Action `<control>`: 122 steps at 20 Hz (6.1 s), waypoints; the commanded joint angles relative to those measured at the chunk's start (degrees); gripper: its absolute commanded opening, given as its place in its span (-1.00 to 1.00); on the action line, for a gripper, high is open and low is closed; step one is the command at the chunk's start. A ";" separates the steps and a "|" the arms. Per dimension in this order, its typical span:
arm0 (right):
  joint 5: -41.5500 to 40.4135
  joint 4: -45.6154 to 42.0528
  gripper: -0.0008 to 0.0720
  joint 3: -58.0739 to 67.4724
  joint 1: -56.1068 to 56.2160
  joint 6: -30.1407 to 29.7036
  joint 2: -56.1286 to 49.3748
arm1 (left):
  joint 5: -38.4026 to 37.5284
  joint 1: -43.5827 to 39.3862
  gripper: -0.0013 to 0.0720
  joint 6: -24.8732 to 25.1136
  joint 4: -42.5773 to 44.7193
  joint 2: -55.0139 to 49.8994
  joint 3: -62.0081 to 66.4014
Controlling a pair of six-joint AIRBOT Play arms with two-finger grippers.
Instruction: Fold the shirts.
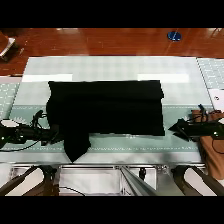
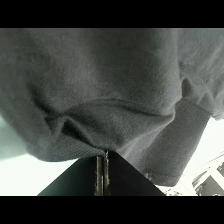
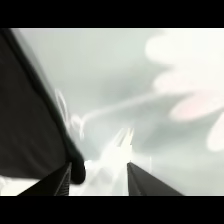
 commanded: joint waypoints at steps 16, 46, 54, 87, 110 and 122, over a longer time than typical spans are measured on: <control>-7.19 7.72 -0.91 20.22 15.47 -3.91 -10.93 | 1.81 -0.70 -0.92 0.09 -5.16 -0.96 22.45; 0.57 13.05 0.14 54.86 6.95 -1.38 -47.98 | 15.85 -3.08 0.41 -6.21 1.14 -12.44 41.44; 2.54 18.16 -0.90 56.63 17.73 -4.35 -50.47 | 15.93 -16.31 0.39 -1.20 -8.94 -7.17 35.10; 10.27 6.43 -0.91 32.92 17.35 2.29 17.53 | 0.55 -57.99 -0.92 -18.91 -2.49 -43.85 80.81; -8.96 13.92 0.15 76.85 57.27 6.67 -52.15 | 14.08 -23.71 -0.92 -14.99 -0.57 32.46 9.27; 11.06 -17.35 0.15 56.74 32.72 8.26 -13.53 | 19.96 -23.71 -0.92 -15.02 -1.03 30.21 9.27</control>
